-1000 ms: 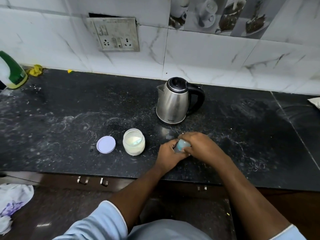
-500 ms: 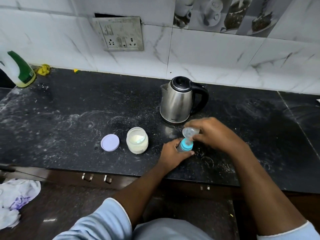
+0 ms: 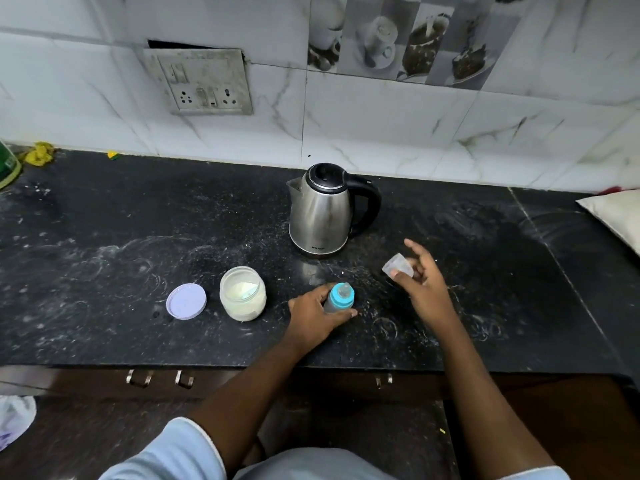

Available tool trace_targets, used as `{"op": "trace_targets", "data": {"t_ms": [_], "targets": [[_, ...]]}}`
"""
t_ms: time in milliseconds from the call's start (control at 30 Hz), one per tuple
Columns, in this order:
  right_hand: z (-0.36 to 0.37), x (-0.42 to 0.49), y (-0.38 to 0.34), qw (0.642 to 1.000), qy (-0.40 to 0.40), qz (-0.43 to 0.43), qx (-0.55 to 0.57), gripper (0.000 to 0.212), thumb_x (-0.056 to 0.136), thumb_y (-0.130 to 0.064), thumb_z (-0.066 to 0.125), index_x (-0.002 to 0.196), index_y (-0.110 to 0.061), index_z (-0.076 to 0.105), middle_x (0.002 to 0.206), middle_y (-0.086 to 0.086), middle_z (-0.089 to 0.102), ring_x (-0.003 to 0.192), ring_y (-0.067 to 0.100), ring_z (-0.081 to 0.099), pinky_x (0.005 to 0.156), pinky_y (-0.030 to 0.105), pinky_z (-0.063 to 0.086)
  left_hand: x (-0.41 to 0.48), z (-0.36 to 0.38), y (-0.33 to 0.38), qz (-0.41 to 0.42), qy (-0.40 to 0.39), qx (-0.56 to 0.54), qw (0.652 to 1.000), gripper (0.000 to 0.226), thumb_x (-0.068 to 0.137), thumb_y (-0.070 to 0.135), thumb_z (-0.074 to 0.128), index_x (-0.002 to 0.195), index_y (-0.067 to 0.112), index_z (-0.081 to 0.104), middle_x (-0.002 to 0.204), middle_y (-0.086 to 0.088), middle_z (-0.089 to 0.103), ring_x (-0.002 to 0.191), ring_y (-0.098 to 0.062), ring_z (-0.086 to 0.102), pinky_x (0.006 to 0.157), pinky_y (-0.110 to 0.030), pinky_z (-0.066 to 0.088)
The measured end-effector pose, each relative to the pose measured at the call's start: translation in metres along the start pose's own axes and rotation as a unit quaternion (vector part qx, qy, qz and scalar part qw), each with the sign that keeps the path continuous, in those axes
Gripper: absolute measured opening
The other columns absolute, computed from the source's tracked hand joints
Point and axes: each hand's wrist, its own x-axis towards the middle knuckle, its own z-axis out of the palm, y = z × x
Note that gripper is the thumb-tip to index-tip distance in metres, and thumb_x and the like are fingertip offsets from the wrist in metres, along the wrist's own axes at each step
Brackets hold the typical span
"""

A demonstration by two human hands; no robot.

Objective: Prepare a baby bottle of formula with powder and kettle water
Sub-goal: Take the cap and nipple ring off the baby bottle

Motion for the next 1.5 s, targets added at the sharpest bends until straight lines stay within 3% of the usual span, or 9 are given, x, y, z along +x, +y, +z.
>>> {"op": "trace_targets", "data": {"t_ms": [133,333,467,800,1000,1100,1233,1300,1500], "targets": [[0.004,-0.001,0.035,0.999,0.036,0.017,-0.037,0.041,0.099,-0.01,0.07,0.133,-0.03,0.061,0.12,-0.021,0.067,0.109,-0.001,0.068,0.086,0.009,0.051,-0.001,-0.002,0.004,0.0,-0.003,0.013,1.0,0.067,0.068,0.073,0.083,0.127,0.044,0.071,0.117,0.027,0.075,0.121,0.003,0.065,0.121,-0.049,0.035],[0.015,0.001,0.061,0.973,0.064,-0.013,-0.221,0.019,0.092,-0.016,0.077,0.096,-0.021,0.06,0.102,-0.004,0.069,0.101,0.02,0.064,0.08,0.035,0.048,-0.002,-0.002,0.007,-0.023,-0.013,0.001,1.0,0.073,0.06,0.079,0.078,0.125,0.046,0.07,0.116,0.026,0.076,0.12,0.0,0.066,0.116,-0.05,0.044],[0.022,0.0,0.067,0.962,0.061,0.0,-0.268,0.018,0.091,-0.016,0.079,0.1,-0.013,0.064,0.113,0.007,0.07,0.112,0.027,0.062,0.094,0.045,0.051,-0.002,-0.002,0.006,-0.036,-0.016,0.0,0.999,0.072,0.061,0.077,0.082,0.126,0.046,0.07,0.114,0.026,0.076,0.119,0.0,0.067,0.11,-0.051,0.051],[0.023,-0.003,0.065,0.956,0.046,0.025,-0.29,0.046,0.089,-0.021,0.083,0.131,-0.012,0.065,0.136,0.01,0.067,0.13,0.03,0.057,0.109,0.053,0.045,0.0,-0.001,0.003,-0.016,-0.007,0.037,0.999,0.07,0.068,0.067,0.087,0.13,0.038,0.072,0.122,0.023,0.076,0.125,0.001,0.063,0.123,-0.044,0.031],[0.032,-0.012,0.034,0.919,0.092,-0.062,-0.378,0.031,0.104,-0.033,0.06,0.132,-0.021,0.065,0.147,0.004,0.061,0.143,0.028,0.047,0.124,0.055,0.005,-0.002,-0.002,0.007,-0.016,-0.002,0.046,0.999,0.061,0.073,0.058,0.091,0.129,0.041,0.07,0.121,0.024,0.075,0.126,0.002,0.062,0.12,-0.037,0.026],[0.051,-0.018,-0.006,0.917,0.037,-0.152,-0.367,0.043,0.106,-0.048,0.043,0.133,-0.021,0.063,0.133,0.001,0.069,0.125,0.025,0.058,0.113,0.048,0.031,-0.002,-0.004,0.009,-0.012,-0.015,0.024,1.0,0.06,0.076,0.051,0.092,0.13,0.037,0.07,0.119,0.022,0.075,0.12,0.005,0.064,0.119,-0.04,0.036],[0.081,-0.014,-0.042,0.89,-0.162,-0.09,-0.416,0.067,0.093,-0.069,0.041,0.128,-0.016,0.062,0.121,0.007,0.066,0.115,0.026,0.061,0.097,0.041,0.048,-0.004,-0.005,0.015,-0.007,-0.021,0.047,0.999,0.034,0.075,0.063,0.075,0.102,0.044,0.066,0.086,0.027,0.069,0.091,0.02,0.061,0.1,-0.039,0.04],[0.09,-0.01,-0.046,0.856,-0.182,-0.089,-0.476,0.057,0.092,-0.064,0.057,0.119,-0.013,0.063,0.116,0.009,0.063,0.11,0.029,0.062,0.092,0.04,0.046,-0.006,-0.005,0.018,0.004,-0.022,0.044,0.999,0.035,0.072,0.068,0.063,0.099,0.045,0.061,0.084,0.024,0.068,0.087,0.017,0.061,0.1,-0.042,0.041],[0.096,-0.006,-0.046,0.848,-0.167,-0.061,-0.5,0.05,0.087,-0.044,0.075,0.123,-0.013,0.059,0.119,0.011,0.06,0.111,0.033,0.063,0.089,0.04,0.048,-0.006,-0.007,0.017,0.017,-0.026,-0.001,1.0,0.032,0.071,0.064,0.066,0.098,0.046,0.064,0.082,0.019,0.071,0.09,-0.002,0.07,0.106,-0.054,0.044]]}}
